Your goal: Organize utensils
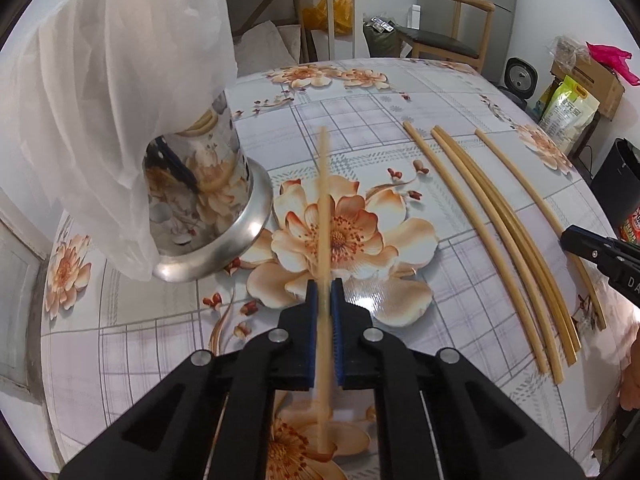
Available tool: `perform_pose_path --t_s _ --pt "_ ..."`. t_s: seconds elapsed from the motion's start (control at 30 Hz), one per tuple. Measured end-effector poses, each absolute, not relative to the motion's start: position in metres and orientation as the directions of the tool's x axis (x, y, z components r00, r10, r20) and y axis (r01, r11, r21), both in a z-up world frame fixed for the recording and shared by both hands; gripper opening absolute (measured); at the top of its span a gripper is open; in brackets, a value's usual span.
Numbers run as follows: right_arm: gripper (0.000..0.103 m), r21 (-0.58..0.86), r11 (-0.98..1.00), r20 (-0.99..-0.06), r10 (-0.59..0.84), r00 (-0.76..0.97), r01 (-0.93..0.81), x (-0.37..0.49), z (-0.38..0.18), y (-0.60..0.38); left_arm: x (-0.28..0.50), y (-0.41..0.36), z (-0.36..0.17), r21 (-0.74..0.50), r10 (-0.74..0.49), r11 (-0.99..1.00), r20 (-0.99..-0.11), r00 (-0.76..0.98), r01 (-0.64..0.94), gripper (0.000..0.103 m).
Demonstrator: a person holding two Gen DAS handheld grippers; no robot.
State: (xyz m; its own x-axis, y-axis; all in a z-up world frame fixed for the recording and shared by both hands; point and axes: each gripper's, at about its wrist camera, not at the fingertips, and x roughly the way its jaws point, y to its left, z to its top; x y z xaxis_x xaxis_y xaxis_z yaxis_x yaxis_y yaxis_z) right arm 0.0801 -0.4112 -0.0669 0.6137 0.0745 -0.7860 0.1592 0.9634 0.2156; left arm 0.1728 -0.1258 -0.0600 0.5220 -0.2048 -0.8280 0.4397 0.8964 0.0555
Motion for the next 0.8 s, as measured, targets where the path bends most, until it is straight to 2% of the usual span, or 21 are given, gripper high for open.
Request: perform_pose_path --t_s 0.53,0.6,0.67,0.7,0.77,0.8 --pt "0.004 0.242 0.960 -0.802 0.116 0.586 0.141 0.034 -0.066 -0.391 0.099 -0.088 -0.055 -0.014 -0.218 0.916 -0.856 0.468 0.401 0.007" --pt "0.004 0.238 0.960 -0.804 0.111 0.584 0.146 0.034 -0.066 -0.390 0.097 -0.085 -0.055 -0.025 -0.230 0.914 -0.855 0.464 0.406 0.020" --pt "0.004 0.246 0.957 -0.805 0.115 0.582 0.151 0.034 -0.067 -0.390 0.095 -0.079 -0.049 -0.051 -0.256 0.917 -0.836 0.485 0.396 0.052" --pt "0.004 0.252 0.955 -0.805 0.119 0.582 0.154 0.034 -0.067 -0.391 0.094 -0.077 -0.045 -0.068 -0.274 0.917 -0.822 0.499 0.393 0.057" --pt "0.004 0.261 0.952 -0.803 0.123 0.583 0.158 0.034 -0.068 -0.392 0.091 -0.069 -0.036 -0.109 -0.320 0.914 -0.786 0.530 0.390 0.072" --pt "0.004 0.262 0.952 -0.803 0.124 0.583 0.158 0.034 -0.067 -0.393 0.091 -0.067 -0.033 -0.123 -0.333 0.913 -0.775 0.537 0.389 0.076"
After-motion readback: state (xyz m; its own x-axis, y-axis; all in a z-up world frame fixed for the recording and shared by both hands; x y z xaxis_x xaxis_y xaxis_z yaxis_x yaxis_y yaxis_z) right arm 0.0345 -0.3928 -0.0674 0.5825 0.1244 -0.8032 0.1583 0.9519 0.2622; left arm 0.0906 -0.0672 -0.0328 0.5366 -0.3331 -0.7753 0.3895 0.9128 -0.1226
